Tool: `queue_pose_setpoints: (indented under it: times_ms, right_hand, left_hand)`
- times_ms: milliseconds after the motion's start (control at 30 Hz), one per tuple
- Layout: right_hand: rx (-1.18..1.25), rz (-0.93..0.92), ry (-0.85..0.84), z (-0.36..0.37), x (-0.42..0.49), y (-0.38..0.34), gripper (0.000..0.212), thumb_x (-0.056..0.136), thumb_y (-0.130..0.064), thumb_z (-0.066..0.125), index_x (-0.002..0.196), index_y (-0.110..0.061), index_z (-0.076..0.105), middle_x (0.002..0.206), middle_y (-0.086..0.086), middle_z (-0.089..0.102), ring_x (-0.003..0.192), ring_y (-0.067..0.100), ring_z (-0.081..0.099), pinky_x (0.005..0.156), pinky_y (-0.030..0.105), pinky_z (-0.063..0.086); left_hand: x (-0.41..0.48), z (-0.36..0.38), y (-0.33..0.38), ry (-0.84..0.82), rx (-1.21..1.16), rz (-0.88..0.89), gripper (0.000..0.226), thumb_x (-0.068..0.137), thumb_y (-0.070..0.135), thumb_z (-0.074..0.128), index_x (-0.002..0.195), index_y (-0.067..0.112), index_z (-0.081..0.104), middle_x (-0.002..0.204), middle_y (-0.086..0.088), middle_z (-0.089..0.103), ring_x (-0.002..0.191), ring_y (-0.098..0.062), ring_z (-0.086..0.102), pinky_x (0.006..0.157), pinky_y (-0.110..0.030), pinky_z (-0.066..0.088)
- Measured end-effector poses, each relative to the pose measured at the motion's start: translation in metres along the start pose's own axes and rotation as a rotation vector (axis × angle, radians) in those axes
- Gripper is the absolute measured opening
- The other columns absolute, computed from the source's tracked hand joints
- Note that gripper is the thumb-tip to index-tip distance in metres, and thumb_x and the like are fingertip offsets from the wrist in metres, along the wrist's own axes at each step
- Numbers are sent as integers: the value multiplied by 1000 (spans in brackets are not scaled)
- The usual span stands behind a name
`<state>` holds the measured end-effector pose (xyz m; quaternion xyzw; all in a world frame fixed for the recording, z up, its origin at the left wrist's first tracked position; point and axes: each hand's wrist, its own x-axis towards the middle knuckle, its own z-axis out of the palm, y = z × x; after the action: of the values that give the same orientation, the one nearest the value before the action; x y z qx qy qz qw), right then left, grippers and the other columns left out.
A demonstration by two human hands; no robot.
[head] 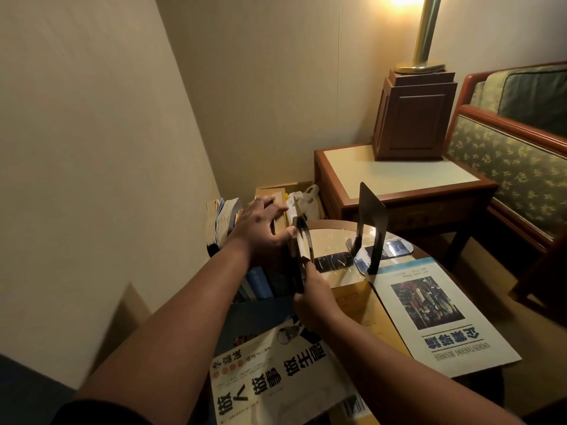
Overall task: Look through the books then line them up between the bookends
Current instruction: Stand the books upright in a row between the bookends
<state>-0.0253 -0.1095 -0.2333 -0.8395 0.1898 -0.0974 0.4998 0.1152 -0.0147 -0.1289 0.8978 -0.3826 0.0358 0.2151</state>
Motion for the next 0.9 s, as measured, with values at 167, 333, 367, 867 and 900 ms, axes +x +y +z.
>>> queue_pose_setpoints:
  times_ms: [167, 333, 367, 867, 900]
  right_hand:
    - [15, 56, -87, -10, 4, 1, 53, 91, 2, 58, 136, -20, 39, 126, 2, 56, 116, 20, 59, 86, 32, 58]
    - [45, 37, -69, -8, 1, -6, 63, 90, 3, 58, 142, -23, 33, 125, -3, 51, 118, 14, 54, 96, 35, 55]
    - [71, 25, -57, -7, 0, -8, 71, 89, 5, 58, 147, -25, 30, 127, -5, 48, 120, 13, 50, 98, 32, 52]
    - [12, -27, -98, -42, -24, 11, 67, 94, 3, 56, 152, -23, 34, 145, 7, 51, 99, 4, 55, 67, 12, 52]
    - [-50, -49, -99, -50, -29, 18, 62, 94, 2, 58, 149, -21, 39, 142, 7, 53, 101, 6, 58, 75, 11, 52]
  left_hand:
    - [1, 0, -1, 10, -6, -3, 79, 71, 73, 38, 139, 35, 49, 156, -2, 32, 144, -27, 27, 107, -51, 34]
    - [1, -1, 0, 4, 4, 1, 81, 70, 73, 36, 139, 32, 50, 155, -4, 33, 143, -28, 28, 106, -49, 34]
    - [0, -1, 0, 4, 4, 0, 80, 71, 73, 37, 139, 33, 50, 155, -4, 33, 143, -28, 28, 106, -48, 34]
    - [6, -13, 9, -135, 131, -6, 80, 73, 73, 45, 142, 33, 44, 157, -3, 28, 144, -28, 28, 110, -56, 34]
    - [10, -14, 10, -160, 165, -6, 77, 77, 72, 51, 142, 32, 44, 156, -4, 29, 143, -29, 29, 109, -58, 33]
